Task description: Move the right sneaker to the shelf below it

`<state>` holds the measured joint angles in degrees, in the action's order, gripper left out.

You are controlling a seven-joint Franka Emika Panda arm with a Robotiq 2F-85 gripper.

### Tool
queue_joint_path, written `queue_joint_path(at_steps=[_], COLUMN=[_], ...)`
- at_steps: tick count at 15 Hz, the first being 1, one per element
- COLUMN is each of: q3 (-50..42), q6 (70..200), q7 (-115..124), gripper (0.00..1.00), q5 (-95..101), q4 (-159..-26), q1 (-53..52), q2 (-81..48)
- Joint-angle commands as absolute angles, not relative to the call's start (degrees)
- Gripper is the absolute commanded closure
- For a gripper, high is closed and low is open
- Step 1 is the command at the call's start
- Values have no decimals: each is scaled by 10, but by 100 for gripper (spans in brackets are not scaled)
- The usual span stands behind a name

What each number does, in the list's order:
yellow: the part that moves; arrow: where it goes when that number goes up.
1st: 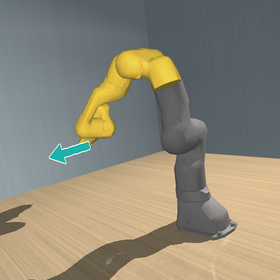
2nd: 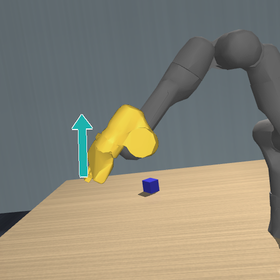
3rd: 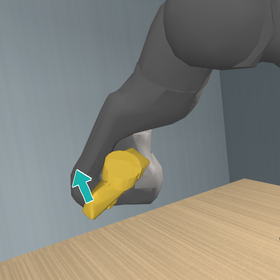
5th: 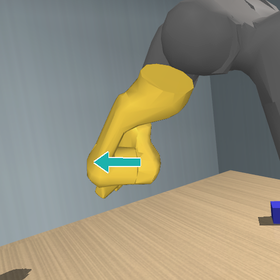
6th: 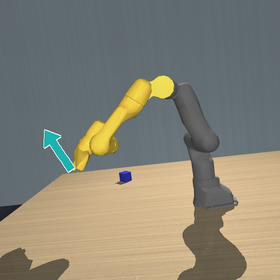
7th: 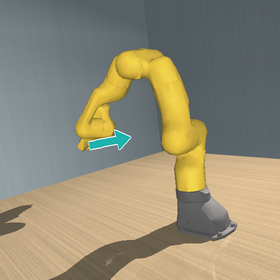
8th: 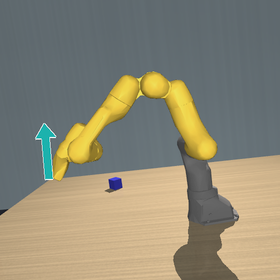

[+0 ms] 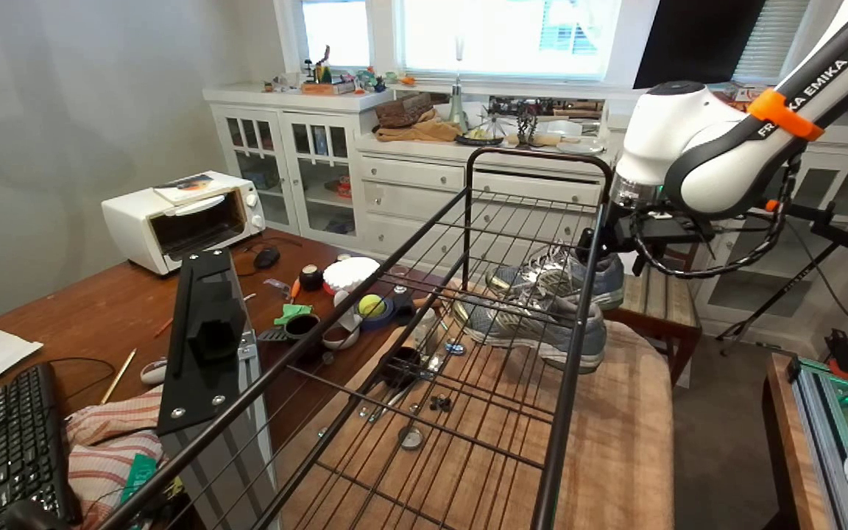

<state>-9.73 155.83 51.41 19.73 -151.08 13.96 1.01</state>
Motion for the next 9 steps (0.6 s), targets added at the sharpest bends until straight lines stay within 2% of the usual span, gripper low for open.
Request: queue_joint_path(at_steps=[1,9], q3=[-104,-114], q6=[1597,1661], q7=[509,548], gripper=[0,0], q5=[261,477], q4=[-1538,-1566], q1=[138,167], q2=[54,80])
